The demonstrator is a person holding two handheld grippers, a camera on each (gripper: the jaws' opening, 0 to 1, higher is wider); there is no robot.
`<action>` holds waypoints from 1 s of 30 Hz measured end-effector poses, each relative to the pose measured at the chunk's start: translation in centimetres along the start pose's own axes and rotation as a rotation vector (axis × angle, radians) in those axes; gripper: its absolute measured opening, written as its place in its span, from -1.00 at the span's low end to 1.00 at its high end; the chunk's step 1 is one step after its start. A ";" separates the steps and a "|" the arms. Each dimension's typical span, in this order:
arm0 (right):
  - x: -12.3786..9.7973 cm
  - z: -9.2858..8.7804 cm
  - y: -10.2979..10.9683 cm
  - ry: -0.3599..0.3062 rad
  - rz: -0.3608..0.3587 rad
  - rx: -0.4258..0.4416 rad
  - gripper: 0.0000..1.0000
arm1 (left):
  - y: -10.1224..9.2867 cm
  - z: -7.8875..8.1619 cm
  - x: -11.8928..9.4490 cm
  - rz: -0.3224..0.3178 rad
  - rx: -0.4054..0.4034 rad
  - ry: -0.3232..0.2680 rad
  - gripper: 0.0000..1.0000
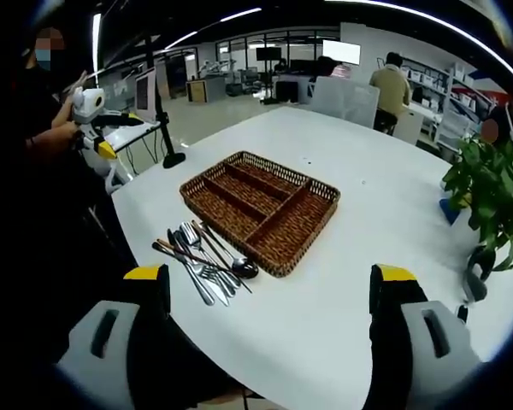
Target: Arrange the knives, forks, and spoons in their matching storage slots by inserting each utensil handle-first until every utensil is classified and aligned in the correct compartment
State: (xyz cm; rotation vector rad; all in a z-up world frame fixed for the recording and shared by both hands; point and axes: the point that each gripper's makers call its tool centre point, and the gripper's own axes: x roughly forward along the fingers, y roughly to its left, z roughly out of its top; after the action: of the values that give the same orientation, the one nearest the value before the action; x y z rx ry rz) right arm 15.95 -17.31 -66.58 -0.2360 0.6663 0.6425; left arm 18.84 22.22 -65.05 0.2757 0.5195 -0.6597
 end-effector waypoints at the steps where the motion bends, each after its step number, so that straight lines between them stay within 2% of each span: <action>1: 0.0 0.0 0.0 0.000 0.000 0.000 1.00 | 0.0 0.0 0.0 0.001 0.001 0.001 0.99; 16: 0.0 -0.5 0.7 -0.009 0.004 0.007 1.00 | -1.0 -0.5 0.0 -0.008 0.024 0.014 0.99; 25: -0.3 -1.2 0.7 -0.002 -0.005 0.004 1.00 | -1.8 -1.7 1.0 -0.036 0.044 0.045 0.99; 30: -0.3 -1.1 1.1 -0.005 -0.008 0.005 1.00 | -3.1 -1.9 2.2 -0.064 0.070 0.069 0.99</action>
State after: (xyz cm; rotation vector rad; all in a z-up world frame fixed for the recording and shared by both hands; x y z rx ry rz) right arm 14.52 -17.10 -67.24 -0.2325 0.6613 0.6334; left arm 17.59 19.46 -68.04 0.3499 0.5743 -0.7336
